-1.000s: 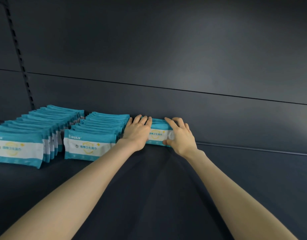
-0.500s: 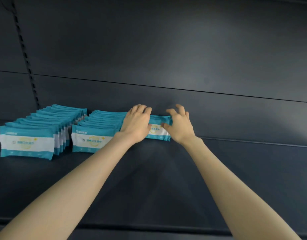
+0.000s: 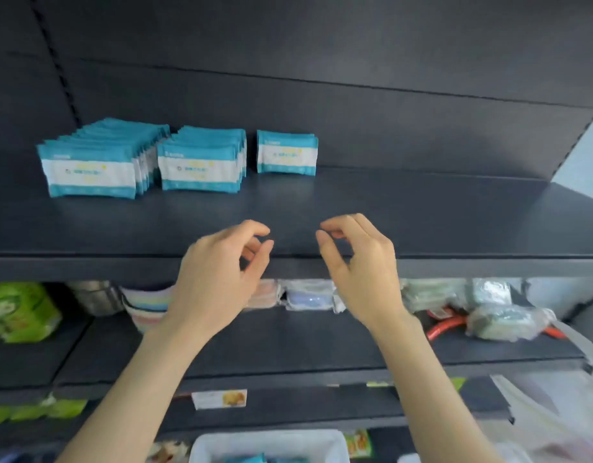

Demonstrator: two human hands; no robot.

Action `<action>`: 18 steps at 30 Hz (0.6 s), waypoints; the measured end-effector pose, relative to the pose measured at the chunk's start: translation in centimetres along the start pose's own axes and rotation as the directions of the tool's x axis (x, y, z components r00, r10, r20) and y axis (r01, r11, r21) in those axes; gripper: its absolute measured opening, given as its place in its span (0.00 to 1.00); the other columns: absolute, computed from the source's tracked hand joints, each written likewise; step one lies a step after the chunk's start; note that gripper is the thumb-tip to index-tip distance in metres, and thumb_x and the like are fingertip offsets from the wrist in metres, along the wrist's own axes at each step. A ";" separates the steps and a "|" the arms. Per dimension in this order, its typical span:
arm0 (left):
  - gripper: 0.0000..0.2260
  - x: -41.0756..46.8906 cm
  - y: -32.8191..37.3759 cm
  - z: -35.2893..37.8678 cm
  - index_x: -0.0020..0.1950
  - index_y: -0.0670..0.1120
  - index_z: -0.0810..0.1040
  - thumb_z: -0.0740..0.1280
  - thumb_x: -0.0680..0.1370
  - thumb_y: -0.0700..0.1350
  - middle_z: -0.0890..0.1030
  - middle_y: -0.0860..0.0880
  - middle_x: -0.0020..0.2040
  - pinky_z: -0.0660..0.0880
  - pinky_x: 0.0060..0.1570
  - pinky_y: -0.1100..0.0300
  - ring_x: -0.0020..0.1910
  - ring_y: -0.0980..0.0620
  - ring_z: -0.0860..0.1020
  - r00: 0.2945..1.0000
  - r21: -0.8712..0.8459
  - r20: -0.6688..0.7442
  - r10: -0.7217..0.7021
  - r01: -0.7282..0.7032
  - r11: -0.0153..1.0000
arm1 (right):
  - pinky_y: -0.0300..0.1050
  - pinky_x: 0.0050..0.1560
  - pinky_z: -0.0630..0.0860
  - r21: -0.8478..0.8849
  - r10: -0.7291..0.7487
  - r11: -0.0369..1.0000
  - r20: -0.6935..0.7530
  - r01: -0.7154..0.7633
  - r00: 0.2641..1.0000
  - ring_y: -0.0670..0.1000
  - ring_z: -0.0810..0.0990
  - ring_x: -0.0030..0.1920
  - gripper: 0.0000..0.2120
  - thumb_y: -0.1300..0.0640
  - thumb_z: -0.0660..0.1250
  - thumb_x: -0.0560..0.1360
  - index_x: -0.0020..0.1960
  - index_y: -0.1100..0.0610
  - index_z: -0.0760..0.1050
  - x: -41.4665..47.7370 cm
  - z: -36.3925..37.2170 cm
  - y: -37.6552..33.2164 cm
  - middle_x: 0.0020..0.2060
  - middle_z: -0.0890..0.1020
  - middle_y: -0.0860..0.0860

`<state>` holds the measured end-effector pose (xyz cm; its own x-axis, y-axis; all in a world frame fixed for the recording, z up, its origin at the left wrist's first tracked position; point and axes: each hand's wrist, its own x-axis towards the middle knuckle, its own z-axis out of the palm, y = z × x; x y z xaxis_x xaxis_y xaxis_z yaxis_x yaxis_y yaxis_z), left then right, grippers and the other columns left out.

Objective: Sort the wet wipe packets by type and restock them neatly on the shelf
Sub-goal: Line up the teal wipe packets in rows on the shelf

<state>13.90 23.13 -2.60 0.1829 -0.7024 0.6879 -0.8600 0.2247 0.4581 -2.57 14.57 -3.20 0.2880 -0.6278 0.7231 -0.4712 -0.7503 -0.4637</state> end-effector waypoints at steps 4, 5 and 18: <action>0.11 -9.6 -0.6 2.7 0.48 0.47 0.80 0.63 0.75 0.52 0.82 0.55 0.37 0.78 0.36 0.55 0.36 0.56 0.80 0.977 -0.021 0.129 -0.171 0.175 0.984 | 0.44 0.39 0.74 0.036 0.138 0.989 0.152 -0.145 0.979 0.51 0.80 0.42 0.11 0.51 0.62 0.76 0.48 0.57 0.79 -10.4 0.9 1.4 0.44 0.80 0.49; 0.12 -12.1 -0.9 3.7 0.47 0.47 0.80 0.63 0.74 0.53 0.82 0.55 0.37 0.78 0.36 0.55 0.35 0.55 0.80 0.962 -0.008 0.167 -0.216 0.221 0.975 | 0.45 0.40 0.74 0.031 0.180 0.981 0.203 -0.190 0.963 0.52 0.80 0.42 0.11 0.51 0.62 0.76 0.48 0.57 0.79 -13.1 1.4 2.1 0.44 0.80 0.49; 0.07 -39.0 -8.7 18.7 0.54 0.43 0.79 0.67 0.76 0.42 0.82 0.48 0.46 0.77 0.48 0.52 0.42 0.50 0.80 0.436 0.216 0.459 -0.774 0.791 0.573 | 0.46 0.48 0.76 -0.205 0.613 0.730 0.619 -0.652 0.492 0.55 0.81 0.49 0.08 0.60 0.65 0.77 0.54 0.61 0.78 -39.7 11.9 12.8 0.52 0.81 0.56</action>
<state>5.34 35.96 -43.94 0.5269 -0.7902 -0.3131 -0.4510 -0.5722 0.6850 -10.12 27.38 -43.95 0.3688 -0.8965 -0.2453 -0.7026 -0.0961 -0.7050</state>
